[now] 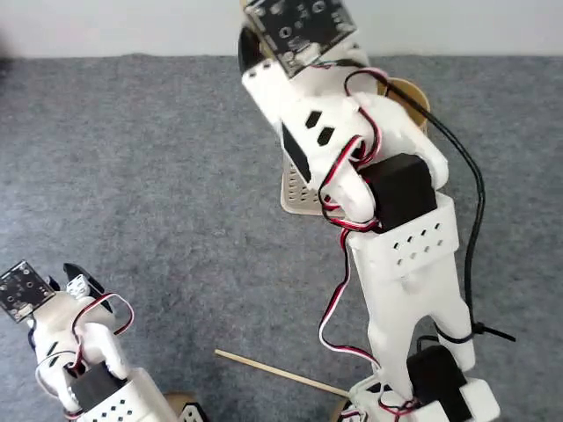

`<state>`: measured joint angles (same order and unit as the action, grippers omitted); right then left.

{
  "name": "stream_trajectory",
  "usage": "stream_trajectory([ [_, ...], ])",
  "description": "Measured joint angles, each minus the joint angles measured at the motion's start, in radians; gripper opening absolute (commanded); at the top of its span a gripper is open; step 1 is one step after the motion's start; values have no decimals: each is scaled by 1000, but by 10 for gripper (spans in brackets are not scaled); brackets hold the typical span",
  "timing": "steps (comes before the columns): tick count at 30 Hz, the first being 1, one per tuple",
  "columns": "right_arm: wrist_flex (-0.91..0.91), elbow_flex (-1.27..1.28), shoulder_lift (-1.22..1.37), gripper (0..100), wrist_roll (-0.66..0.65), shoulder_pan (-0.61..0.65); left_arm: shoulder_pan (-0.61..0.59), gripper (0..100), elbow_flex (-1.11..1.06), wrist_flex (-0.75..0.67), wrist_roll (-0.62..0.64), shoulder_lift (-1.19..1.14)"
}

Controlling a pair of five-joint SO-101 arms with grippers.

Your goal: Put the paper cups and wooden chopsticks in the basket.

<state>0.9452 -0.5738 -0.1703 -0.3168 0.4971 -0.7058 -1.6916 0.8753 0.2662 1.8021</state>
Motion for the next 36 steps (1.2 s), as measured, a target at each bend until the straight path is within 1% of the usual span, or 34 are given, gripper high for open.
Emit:
stream_trajectory([
  [3,-89,-3,28,8,0,-28,0,94,0,0,0,0],
  [6,-129,-3,84,8,0,-61,0,94,0,0,0,0],
  [10,-132,-3,176,9,0,-117,0,94,0,0,0,0],
  [13,-74,-2,229,10,0,-146,0,94,0,0,0,0],
  [15,-20,-2,239,39,26,-149,0,94,0,0,0,0],
  [20,48,-2,241,192,135,-166,0,94,0,0,0,0],
  [25,66,-2,226,204,173,-161,0,94,0,0,0,0],
  [29,175,-2,167,204,176,-138,0,94,0,0,0,0],
  [36,532,-2,127,204,176,-32,0,94,0,0,0,0],
])
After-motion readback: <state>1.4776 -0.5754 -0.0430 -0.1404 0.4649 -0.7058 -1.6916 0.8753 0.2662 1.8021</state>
